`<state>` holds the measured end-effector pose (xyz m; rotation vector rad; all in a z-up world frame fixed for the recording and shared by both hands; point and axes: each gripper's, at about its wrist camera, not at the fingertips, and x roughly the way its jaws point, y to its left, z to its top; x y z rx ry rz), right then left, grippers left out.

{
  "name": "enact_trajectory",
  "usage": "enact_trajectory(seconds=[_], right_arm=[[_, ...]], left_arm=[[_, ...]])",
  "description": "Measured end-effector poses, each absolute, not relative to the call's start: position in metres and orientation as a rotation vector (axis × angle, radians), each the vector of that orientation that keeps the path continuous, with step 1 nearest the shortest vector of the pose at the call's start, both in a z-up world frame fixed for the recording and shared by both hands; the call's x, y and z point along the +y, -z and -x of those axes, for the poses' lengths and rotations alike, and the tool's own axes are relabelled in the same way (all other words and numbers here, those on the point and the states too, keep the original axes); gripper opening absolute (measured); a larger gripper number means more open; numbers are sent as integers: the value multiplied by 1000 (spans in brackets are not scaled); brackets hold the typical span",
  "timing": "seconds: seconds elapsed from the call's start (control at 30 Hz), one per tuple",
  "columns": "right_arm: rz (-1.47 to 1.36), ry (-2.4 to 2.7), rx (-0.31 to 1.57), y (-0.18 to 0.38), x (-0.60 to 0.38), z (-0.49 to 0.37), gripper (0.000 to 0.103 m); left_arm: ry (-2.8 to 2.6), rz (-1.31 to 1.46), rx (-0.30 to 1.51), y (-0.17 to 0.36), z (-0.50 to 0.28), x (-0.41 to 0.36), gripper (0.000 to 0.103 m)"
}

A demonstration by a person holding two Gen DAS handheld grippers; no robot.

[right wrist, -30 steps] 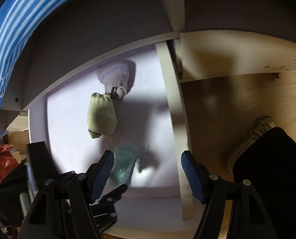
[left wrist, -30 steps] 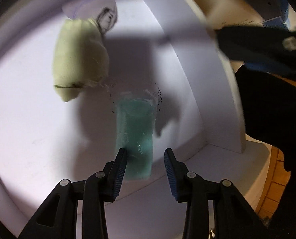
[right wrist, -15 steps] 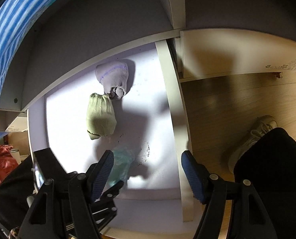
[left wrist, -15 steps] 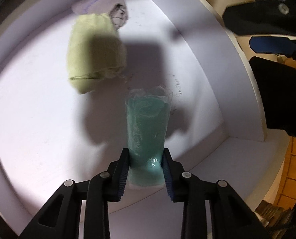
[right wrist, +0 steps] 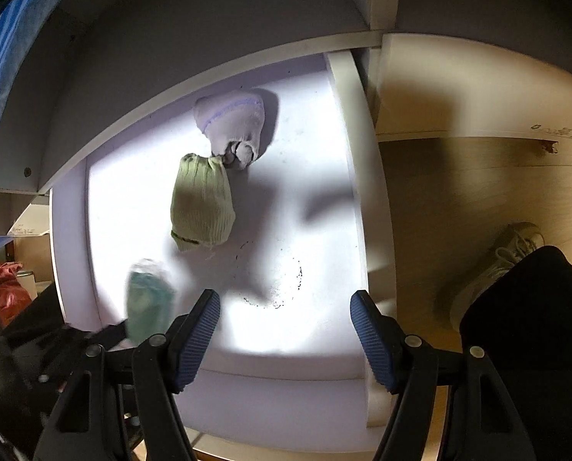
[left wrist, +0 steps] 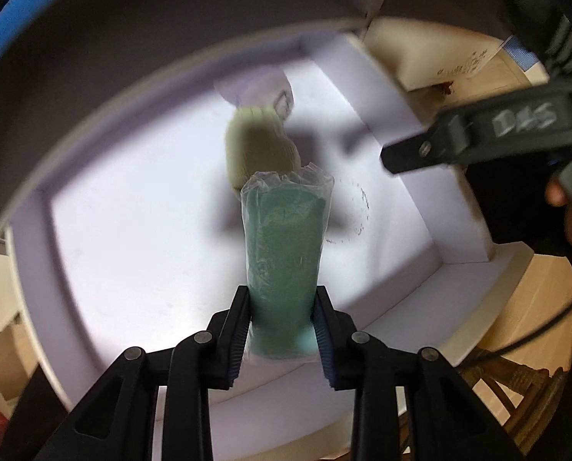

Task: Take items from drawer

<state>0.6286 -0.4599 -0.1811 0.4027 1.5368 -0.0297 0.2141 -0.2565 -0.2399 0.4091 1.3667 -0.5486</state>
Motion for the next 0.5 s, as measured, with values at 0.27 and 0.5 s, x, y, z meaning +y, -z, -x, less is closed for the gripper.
enact_trajectory(seconds=[0.27,0.5], right_arm=[[-358,3,1576,192,-449,-630,71],[-251,-13,1607,199,-432,-629,71]], left_arm=[[549,-425,1250,171,-226,-251,31],[544,-406,1164,124,-231,-245,31]])
